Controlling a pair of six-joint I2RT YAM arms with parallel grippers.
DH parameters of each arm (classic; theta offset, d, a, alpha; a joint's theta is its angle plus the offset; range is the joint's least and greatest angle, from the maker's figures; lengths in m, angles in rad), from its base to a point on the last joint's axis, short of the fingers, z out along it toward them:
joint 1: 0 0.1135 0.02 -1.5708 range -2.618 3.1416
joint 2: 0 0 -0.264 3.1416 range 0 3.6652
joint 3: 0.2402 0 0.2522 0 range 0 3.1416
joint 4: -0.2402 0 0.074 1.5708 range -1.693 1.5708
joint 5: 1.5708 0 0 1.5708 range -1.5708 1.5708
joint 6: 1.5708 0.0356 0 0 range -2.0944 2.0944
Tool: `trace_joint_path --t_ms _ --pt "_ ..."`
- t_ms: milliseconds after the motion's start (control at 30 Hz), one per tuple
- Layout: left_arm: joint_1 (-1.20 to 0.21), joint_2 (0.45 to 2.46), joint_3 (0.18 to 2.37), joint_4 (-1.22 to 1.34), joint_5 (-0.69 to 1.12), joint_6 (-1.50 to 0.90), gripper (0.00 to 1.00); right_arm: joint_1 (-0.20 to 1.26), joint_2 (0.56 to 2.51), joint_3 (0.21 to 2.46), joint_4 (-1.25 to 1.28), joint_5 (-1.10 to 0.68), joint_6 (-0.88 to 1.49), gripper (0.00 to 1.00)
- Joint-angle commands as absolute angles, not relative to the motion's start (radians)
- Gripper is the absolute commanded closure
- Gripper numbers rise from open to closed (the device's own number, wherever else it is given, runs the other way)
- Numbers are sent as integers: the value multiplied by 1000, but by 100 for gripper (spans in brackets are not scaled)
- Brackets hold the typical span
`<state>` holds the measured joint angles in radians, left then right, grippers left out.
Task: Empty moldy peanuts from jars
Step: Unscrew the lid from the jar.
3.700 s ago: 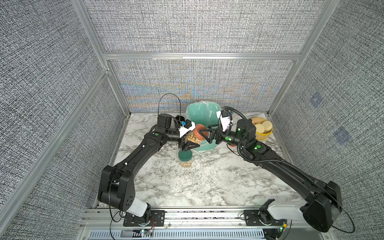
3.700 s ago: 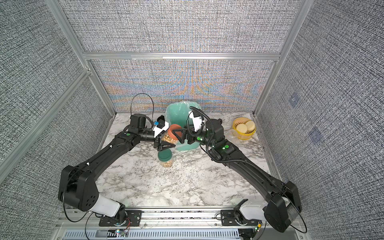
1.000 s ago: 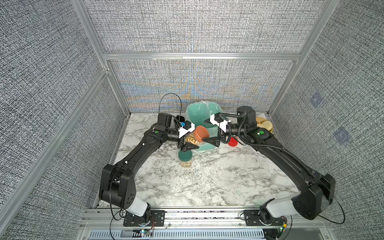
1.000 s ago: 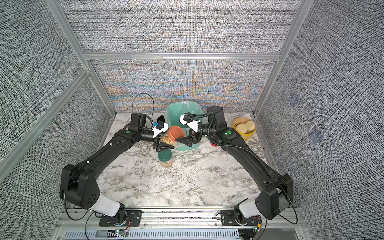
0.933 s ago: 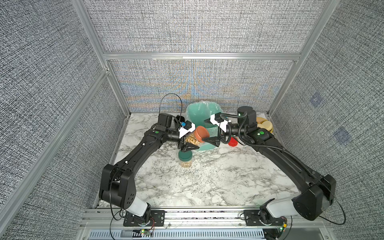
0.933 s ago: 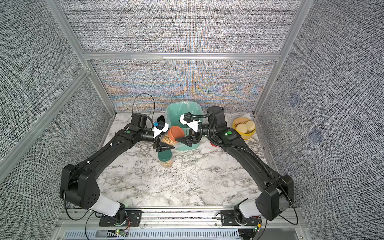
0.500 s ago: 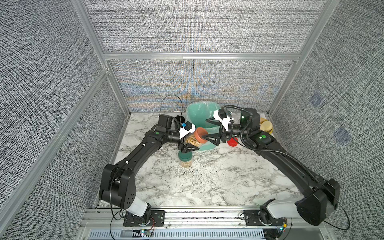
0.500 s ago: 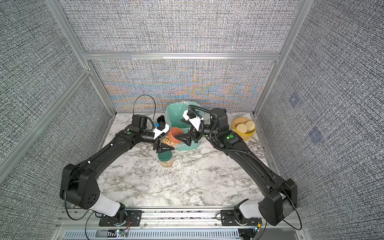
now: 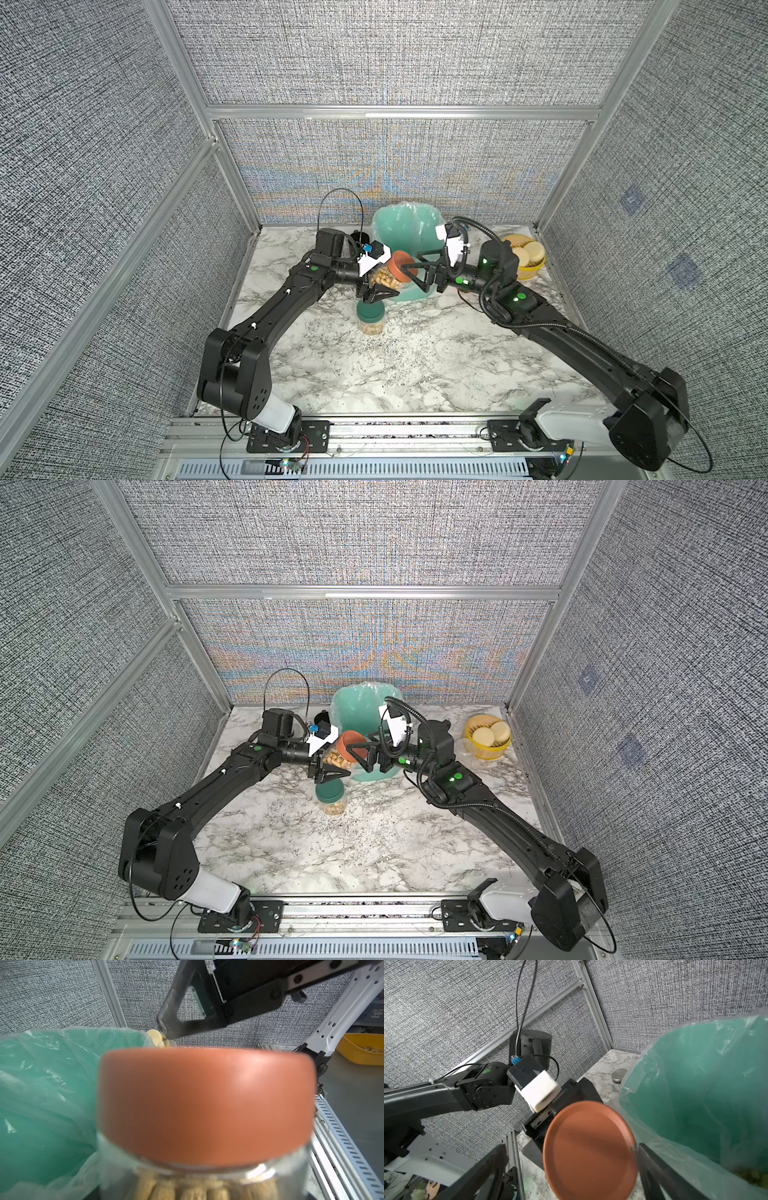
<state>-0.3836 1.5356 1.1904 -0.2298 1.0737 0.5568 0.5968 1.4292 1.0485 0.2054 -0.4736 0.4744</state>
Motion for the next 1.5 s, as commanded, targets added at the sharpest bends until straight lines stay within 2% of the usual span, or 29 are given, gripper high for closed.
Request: trace_joint_path --t_ms 0,1100,1333,1467 --pt "-382 1522 1189 -169 1101 546 100 603 1440 1047 236 -384 559 2" --pt "-382 1533 1193 -161 1103 539 100 639 1536 1123 135 -416 507 3" --pt "-382 1532 1192 -161 1101 537 100 641 1539 1124 125 -423 493 8" --pt "-382 1533 1190 -161 1101 538 100 640 1543 1130 123 -447 476 18"
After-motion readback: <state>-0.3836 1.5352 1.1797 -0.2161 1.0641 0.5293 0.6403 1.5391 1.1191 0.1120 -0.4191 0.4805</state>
